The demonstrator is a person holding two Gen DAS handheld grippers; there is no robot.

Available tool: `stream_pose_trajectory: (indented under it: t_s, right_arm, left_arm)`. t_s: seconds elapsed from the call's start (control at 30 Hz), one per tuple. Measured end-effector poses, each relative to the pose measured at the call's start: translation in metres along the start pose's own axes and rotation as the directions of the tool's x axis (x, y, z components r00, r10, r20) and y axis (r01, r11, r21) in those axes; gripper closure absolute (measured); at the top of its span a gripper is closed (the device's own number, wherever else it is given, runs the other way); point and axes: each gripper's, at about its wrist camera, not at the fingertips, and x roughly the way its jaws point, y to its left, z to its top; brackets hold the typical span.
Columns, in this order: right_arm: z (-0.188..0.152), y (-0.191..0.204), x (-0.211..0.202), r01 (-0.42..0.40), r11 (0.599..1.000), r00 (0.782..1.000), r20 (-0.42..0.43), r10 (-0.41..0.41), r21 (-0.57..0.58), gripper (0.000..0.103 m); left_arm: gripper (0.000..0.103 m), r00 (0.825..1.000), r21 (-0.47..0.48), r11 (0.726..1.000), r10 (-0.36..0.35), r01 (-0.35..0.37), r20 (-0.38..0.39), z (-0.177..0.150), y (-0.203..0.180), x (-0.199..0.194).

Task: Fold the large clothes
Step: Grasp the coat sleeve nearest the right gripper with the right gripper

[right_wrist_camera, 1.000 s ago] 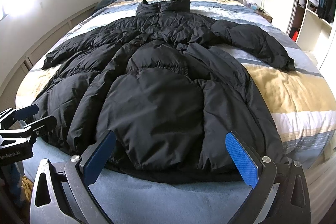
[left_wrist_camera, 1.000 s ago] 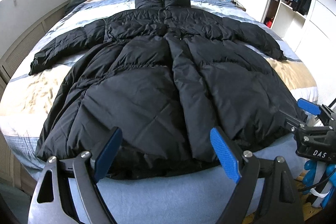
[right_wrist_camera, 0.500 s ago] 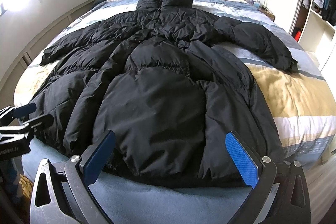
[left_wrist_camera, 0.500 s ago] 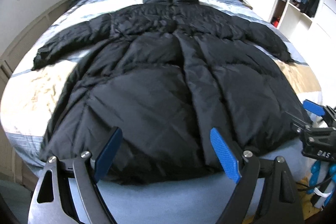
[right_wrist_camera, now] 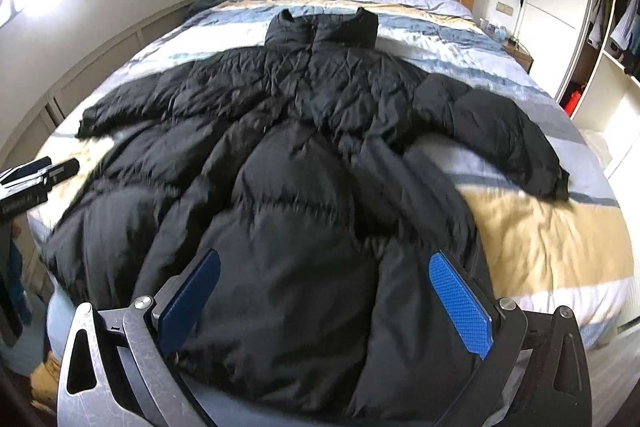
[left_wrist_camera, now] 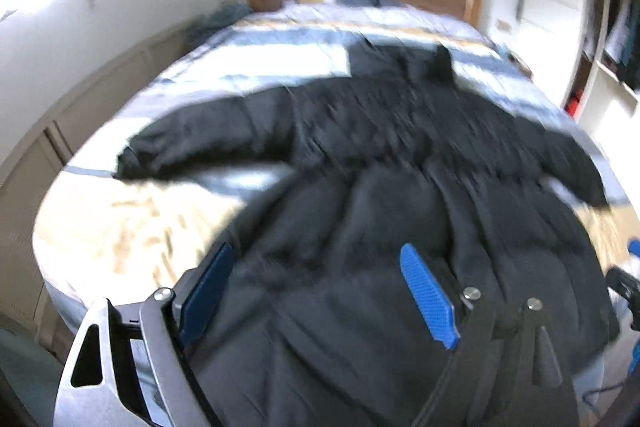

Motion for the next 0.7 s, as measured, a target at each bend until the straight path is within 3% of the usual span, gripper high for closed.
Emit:
stream_pose_trajectory:
  t_s: [0.1,0.3,0.5,0.7]
  right_arm:
    - [0.025,-0.012,0.003,0.013,1.0,1.0,0.023,-0.014,0.019,0.0]
    - [0.084,-0.057,0.024,0.01,0.991,0.997,0.075,-0.02,0.137,0.0]
    - [0.111,-0.116,0.079,0.016,0.947,0.999,0.043,-0.032,0.319,0.0]
    - [0.099,-0.186,0.144,0.054,0.867,0.998,-0.053,-0.032,0.495,0.001]
  left_arm:
    - [0.017,0.999,-0.048,0.999,0.025,-0.022,0.046,0.029,0.018,0.006]
    - [0.017,0.992,-0.034,0.994,0.104,-0.101,0.079,0.071,0.025,0.024]
    - [0.017,0.996,-0.063,0.994,0.091,-0.09,0.009,0.084,0.023,0.057]
    - [0.017,0.991,-0.085,0.991,0.098,-0.106,-0.088,0.076,0.019,0.099]
